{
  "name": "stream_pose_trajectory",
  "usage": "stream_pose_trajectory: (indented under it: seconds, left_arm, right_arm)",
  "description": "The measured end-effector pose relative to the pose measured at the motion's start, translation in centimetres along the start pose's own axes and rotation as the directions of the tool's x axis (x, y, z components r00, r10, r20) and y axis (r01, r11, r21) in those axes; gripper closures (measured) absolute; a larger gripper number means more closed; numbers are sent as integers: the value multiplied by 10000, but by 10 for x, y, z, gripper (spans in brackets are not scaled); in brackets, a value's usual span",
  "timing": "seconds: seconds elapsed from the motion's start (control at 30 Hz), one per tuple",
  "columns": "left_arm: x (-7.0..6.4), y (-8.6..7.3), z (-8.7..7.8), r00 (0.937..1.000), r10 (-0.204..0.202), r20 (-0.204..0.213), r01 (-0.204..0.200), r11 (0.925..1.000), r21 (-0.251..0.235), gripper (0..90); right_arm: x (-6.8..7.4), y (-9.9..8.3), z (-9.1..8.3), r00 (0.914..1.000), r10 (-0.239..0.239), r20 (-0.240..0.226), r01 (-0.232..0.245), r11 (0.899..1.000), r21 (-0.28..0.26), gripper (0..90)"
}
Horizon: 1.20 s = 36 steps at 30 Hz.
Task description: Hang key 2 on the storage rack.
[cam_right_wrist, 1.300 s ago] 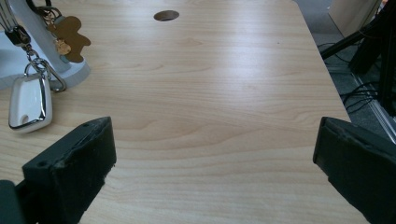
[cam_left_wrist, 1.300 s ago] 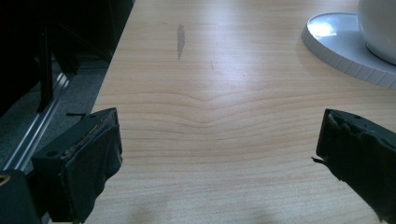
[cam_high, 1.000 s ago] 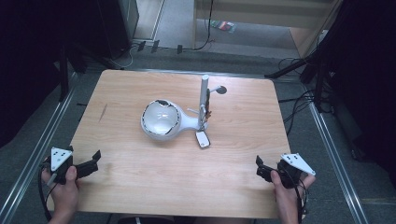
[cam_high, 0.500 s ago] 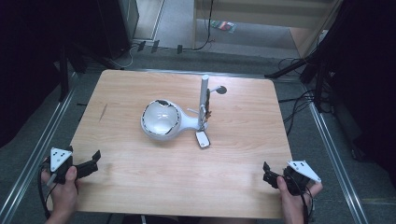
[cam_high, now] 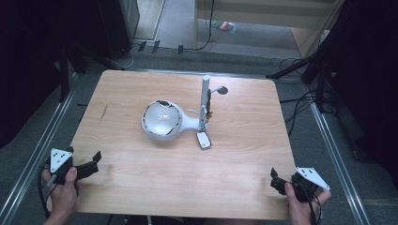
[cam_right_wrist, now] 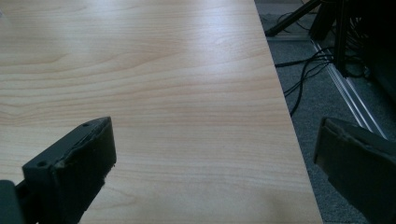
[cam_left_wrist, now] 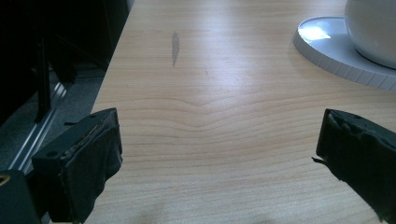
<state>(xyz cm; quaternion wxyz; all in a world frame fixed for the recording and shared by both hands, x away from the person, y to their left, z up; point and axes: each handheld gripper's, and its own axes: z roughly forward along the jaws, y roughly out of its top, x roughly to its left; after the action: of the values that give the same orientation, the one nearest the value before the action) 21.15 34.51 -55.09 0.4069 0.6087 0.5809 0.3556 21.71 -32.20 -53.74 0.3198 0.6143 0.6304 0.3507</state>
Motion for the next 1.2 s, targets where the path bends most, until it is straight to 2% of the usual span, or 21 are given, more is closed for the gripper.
stream_pose_trajectory:
  seconds: [0.3,0.53,0.73,1.0,1.1,1.2]
  left_arm:
    - [0,0,0,9999,-69,-88,69,10000,-29,3]
    - [1,0,0,9999,-104,-95,105,9999,14,3]
    - [1,0,0,9999,-113,-75,113,9999,-12,3]
    - [0,0,0,9998,-88,-151,87,10000,-11,3]
    - [0,0,0,9997,-114,-214,115,9999,41,3]
    - [0,0,1,9990,-246,-385,248,9997,35,3]
  right_arm:
    - [-7,-7,-3,10000,-30,89,29,9999,149,0]
    - [-12,-13,-8,10000,-29,-27,29,9998,203,0]
    - [-17,-16,-12,10000,96,11,-96,9997,222,0]
    - [-18,-18,-14,9999,129,14,-129,9996,259,0]
    - [-18,-17,-15,9999,68,110,-70,9997,222,0]
    - [-17,-12,-19,9995,273,-127,-275,9995,-121,0]
